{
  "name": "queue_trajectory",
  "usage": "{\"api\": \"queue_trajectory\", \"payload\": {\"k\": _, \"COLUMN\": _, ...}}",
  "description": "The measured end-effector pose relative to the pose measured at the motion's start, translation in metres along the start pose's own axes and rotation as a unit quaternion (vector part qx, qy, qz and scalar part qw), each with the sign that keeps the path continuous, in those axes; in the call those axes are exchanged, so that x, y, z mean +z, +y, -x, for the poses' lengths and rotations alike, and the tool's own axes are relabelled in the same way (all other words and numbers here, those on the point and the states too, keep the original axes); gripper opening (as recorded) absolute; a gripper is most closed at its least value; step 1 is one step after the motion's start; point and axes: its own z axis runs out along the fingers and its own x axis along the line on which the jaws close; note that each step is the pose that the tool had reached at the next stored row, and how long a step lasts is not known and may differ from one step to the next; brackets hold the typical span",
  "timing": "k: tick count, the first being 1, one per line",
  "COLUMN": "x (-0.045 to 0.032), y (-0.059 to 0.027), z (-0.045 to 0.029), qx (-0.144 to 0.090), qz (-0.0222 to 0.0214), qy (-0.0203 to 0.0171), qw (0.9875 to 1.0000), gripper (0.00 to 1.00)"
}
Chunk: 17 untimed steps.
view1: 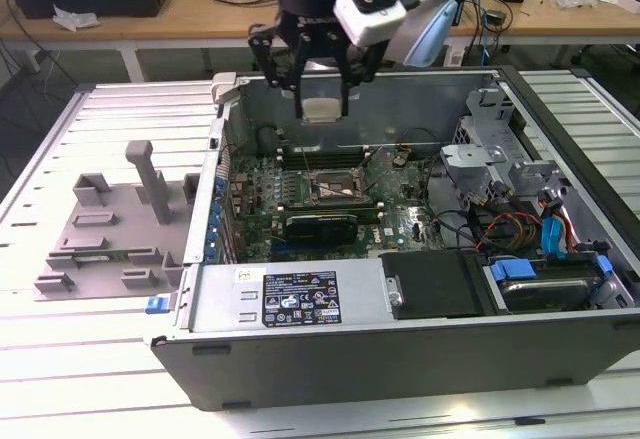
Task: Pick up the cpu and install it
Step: 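Pick up the cpu and move it towards the insertion slot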
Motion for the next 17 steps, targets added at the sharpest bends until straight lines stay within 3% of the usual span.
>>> {"api": "queue_trajectory", "payload": {"k": 3, "x": 0.0064, "y": 0.0007, "z": 0.0123, "qx": 0.000, "qz": 0.0001, "qy": 0.0000, "qw": 1.0000, "gripper": 0.54}}
{"api": "queue_trajectory", "payload": {"k": 6, "x": 0.0152, "y": 0.0015, "z": 0.0175, "qx": 0.000, "qz": -0.0001, "qy": 0.0001, "qw": 1.0000, "gripper": 0.54}}
{"api": "queue_trajectory", "payload": {"k": 10, "x": 0.0265, "y": 0.0081, "z": 0.0182, "qx": 0.000, "qz": 0.0000, "qy": 0.0000, "qw": 1.0000, "gripper": 0.54}}
{"api": "queue_trajectory", "payload": {"k": 14, "x": 0.0412, "y": 0.0246, "z": 0.0175, "qx": 0.000, "qz": 0.0000, "qy": 0.0000, "qw": 1.0000, "gripper": 0.54}}
{"api": "queue_trajectory", "payload": {"k": 17, "x": 0.0491, "y": 0.0302, "z": 0.0172, "qx": 0.000, "qz": -0.0002, "qy": 0.0001, "qw": 1.0000, "gripper": 0.54}}
